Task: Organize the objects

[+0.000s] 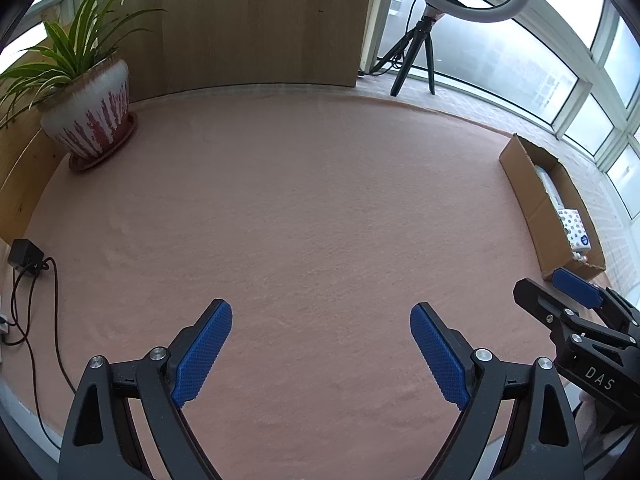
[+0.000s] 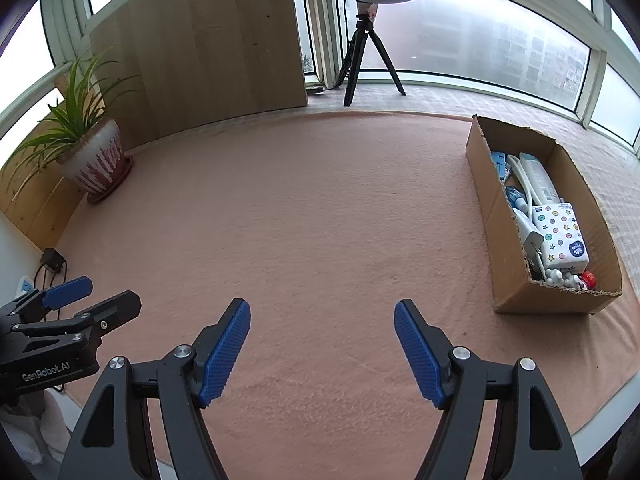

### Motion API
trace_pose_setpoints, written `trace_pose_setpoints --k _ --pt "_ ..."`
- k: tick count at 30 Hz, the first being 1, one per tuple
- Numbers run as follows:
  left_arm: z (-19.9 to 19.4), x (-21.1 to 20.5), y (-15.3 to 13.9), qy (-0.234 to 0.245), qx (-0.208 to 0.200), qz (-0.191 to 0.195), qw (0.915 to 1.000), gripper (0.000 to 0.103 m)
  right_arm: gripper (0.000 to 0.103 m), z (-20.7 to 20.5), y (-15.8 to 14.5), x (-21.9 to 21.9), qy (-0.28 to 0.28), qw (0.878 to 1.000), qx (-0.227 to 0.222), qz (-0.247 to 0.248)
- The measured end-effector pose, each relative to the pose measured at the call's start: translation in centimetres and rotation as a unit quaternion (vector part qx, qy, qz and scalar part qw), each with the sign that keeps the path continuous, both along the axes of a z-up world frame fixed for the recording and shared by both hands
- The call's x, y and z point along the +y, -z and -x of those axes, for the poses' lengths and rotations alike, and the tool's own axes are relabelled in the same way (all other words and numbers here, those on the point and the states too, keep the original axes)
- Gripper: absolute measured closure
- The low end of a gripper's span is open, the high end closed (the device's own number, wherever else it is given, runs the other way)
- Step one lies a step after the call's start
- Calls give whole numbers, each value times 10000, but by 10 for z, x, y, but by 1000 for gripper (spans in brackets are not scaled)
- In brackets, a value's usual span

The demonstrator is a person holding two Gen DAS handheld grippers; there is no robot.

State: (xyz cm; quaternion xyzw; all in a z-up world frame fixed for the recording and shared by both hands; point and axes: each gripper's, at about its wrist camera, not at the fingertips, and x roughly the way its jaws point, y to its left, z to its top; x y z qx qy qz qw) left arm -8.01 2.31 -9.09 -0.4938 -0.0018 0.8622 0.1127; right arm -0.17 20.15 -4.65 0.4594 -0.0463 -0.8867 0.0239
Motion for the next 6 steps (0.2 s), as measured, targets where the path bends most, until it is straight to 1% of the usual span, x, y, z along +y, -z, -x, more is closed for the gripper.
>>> trace_pose_setpoints --k 6 --pt "8 1 6 -37 -71 69 9999 8 32 6 5 1 0 10000 -69 23"
